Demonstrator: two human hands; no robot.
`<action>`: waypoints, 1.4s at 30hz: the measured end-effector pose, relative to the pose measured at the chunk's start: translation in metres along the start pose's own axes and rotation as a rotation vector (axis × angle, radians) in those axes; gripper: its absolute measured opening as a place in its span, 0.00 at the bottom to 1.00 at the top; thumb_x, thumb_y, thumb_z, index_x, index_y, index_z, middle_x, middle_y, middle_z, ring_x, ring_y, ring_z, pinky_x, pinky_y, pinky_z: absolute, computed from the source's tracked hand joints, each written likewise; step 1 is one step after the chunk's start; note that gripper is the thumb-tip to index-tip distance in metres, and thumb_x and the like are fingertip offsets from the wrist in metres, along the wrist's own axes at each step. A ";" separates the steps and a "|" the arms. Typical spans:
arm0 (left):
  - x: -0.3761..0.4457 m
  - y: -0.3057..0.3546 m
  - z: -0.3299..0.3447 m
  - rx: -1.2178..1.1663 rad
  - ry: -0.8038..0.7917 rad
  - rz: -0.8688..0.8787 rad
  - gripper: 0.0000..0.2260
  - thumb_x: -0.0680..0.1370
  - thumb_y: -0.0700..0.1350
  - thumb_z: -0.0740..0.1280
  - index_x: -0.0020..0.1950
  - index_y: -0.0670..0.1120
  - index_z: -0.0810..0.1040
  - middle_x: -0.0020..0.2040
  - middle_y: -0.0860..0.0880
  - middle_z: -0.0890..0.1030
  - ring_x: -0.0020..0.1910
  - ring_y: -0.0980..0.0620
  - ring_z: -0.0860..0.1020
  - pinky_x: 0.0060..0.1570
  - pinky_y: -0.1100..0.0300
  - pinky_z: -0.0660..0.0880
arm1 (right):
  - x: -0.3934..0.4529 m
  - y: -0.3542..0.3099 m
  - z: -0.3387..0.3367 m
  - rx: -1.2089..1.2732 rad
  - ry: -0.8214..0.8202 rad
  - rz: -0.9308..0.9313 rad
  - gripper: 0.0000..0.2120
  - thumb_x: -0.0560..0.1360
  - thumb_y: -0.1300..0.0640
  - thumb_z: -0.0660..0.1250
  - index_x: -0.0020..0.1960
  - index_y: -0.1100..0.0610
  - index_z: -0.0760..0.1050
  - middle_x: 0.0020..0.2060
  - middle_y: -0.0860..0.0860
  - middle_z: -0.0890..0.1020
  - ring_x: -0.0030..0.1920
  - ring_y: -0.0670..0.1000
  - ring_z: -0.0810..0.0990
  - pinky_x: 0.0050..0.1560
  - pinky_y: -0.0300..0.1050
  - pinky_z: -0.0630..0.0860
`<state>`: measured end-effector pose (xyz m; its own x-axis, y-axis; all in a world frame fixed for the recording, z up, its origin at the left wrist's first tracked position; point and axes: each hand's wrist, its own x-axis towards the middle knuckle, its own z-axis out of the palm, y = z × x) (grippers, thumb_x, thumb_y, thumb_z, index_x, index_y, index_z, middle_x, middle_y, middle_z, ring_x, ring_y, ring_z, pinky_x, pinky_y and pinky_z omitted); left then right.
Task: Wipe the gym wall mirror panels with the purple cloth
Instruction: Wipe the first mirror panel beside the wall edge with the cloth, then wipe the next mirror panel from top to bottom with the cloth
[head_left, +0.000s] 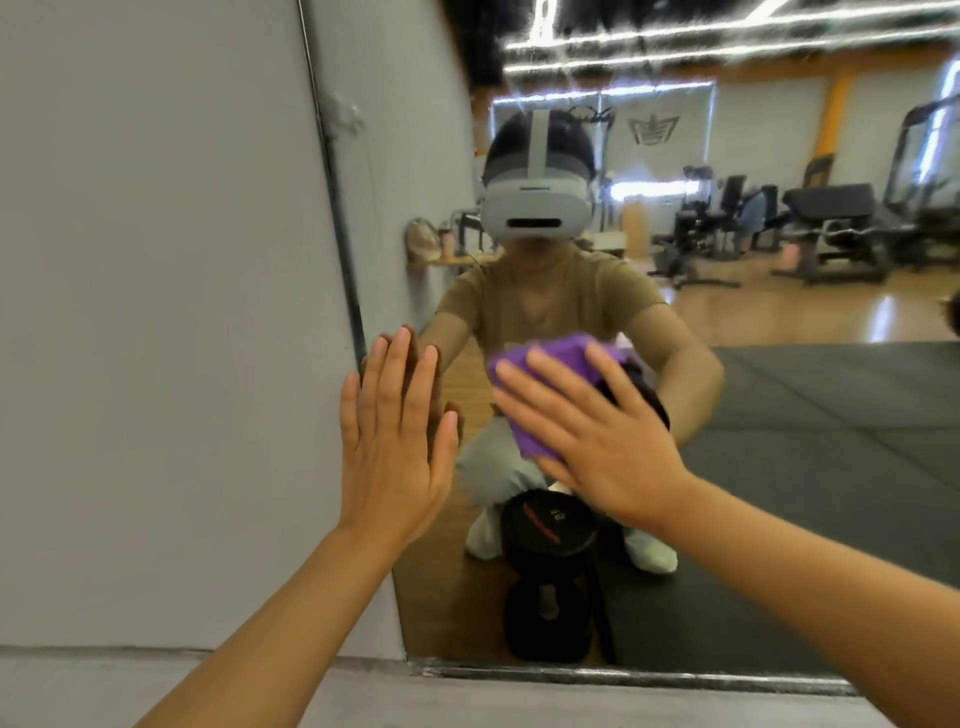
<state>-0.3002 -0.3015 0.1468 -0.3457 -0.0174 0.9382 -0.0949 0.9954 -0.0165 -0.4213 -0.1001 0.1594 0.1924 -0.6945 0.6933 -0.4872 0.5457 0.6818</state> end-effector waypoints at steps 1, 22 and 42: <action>0.001 0.001 -0.002 -0.011 -0.006 -0.001 0.26 0.83 0.49 0.57 0.79 0.42 0.59 0.81 0.42 0.55 0.81 0.44 0.52 0.80 0.48 0.45 | -0.018 -0.005 0.003 0.007 -0.019 -0.051 0.29 0.85 0.47 0.53 0.83 0.53 0.53 0.82 0.51 0.54 0.81 0.54 0.51 0.80 0.58 0.41; 0.037 0.035 -0.092 0.018 -0.259 0.044 0.20 0.83 0.50 0.57 0.60 0.38 0.80 0.53 0.42 0.83 0.50 0.42 0.81 0.50 0.53 0.74 | 0.006 0.028 -0.038 0.606 0.042 -0.029 0.22 0.86 0.44 0.55 0.53 0.57 0.82 0.45 0.52 0.84 0.44 0.54 0.82 0.49 0.50 0.77; 0.344 0.162 -0.251 0.039 -0.493 0.063 0.15 0.80 0.51 0.62 0.53 0.42 0.82 0.50 0.45 0.83 0.49 0.46 0.81 0.47 0.53 0.79 | 0.151 0.328 -0.191 0.716 -0.034 0.039 0.24 0.86 0.42 0.54 0.51 0.54 0.84 0.42 0.51 0.82 0.41 0.54 0.79 0.45 0.48 0.71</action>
<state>-0.2004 -0.1223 0.5531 -0.7513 -0.0094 0.6599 -0.0910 0.9918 -0.0895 -0.3894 0.0635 0.5328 0.1425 -0.7017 0.6980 -0.9345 0.1369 0.3285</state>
